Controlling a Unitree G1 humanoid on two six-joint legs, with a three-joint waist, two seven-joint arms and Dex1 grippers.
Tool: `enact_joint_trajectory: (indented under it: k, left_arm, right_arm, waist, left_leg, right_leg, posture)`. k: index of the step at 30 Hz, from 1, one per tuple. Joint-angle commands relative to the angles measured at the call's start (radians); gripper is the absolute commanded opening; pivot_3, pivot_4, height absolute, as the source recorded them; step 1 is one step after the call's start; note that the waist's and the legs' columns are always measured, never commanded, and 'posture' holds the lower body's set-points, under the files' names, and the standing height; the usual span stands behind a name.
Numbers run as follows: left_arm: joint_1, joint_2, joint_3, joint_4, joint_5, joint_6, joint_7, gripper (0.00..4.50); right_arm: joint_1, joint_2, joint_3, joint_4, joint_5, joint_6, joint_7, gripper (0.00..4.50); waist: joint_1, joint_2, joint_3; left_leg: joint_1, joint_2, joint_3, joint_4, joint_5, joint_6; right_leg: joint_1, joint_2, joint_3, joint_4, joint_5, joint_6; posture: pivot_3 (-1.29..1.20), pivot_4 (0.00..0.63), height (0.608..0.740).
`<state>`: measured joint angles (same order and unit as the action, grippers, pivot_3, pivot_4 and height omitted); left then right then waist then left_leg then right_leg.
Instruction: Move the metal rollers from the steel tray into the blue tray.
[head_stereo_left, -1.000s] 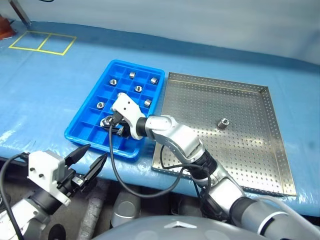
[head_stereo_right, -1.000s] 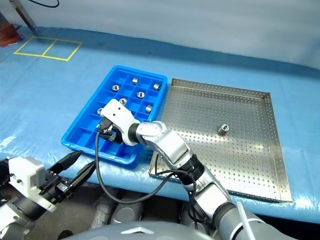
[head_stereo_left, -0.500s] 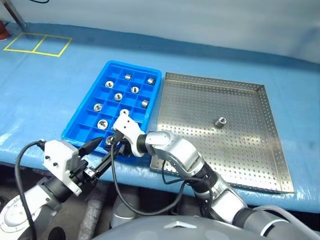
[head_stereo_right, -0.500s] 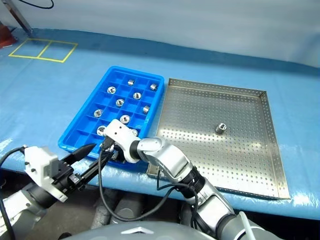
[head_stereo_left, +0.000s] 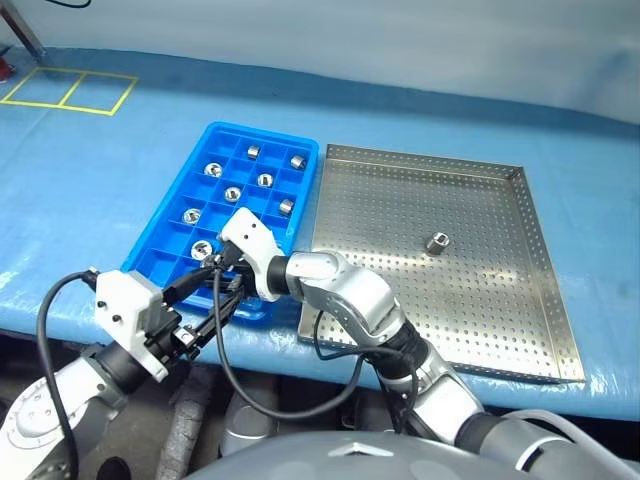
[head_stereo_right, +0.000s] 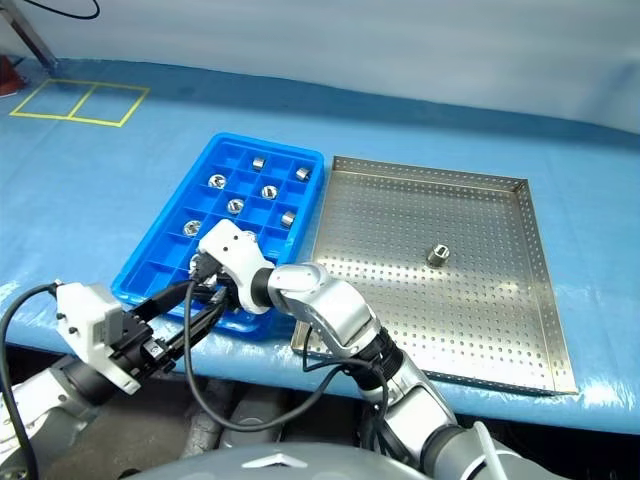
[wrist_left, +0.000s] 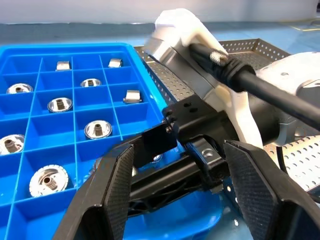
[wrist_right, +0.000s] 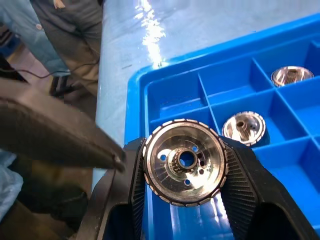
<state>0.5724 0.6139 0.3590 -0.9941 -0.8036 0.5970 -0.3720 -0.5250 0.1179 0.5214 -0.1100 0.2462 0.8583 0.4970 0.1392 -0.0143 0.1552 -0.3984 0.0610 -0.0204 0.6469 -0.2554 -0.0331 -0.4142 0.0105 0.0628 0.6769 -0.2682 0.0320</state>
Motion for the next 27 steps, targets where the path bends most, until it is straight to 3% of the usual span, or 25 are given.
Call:
enact_joint_trajectory:
  k: [1,10,22,27]
  left_arm:
    - [-0.003,0.007,-0.003,-0.009,-0.008,0.002,-0.004,3.13]
    - [-0.005,0.005,-0.007,-0.009,-0.006,0.006,-0.003,3.13]
    - [-0.023,0.008,-0.018,0.001,-0.002,0.006,-0.012,3.13]
    - [-0.035,0.010,-0.023,0.008,-0.001,0.006,-0.019,3.13]
  right_arm:
    - [-0.007,0.024,0.017,-0.019,0.011,-0.029,0.009,1.72]
    - [0.026,0.016,0.098,0.082,-0.034,-0.081,0.010,1.72]
    - [0.009,0.020,0.041,0.141,-0.058,-0.115,-0.002,1.72]
    - [0.018,0.016,0.041,0.131,-0.067,-0.111,-0.003,3.30]
  waist:
    - [-0.001,0.000,0.000]
    - [-0.005,0.000,0.000]
    - [-0.005,0.000,0.000]
    - [-0.005,0.000,0.000]
  left_leg:
    - [0.000,0.000,0.000,0.000,0.000,0.000]
    - [0.000,0.000,0.000,0.000,0.000,0.000]
    - [0.000,0.000,0.000,0.000,0.000,0.000]
    - [0.000,0.000,0.000,0.000,0.000,0.000]
  right_leg:
    - [0.000,0.000,0.000,0.000,0.000,0.000]
    - [0.000,0.000,0.000,0.000,0.000,-0.001]
    - [0.000,0.000,0.000,0.000,-0.001,-0.001]
    - [0.000,0.000,0.000,0.000,-0.001,-0.001]
  posture:
    - [0.39,0.150,0.740]
    - [0.40,0.150,0.740]
    - [0.39,0.150,0.740]
    - [0.38,0.150,0.740]
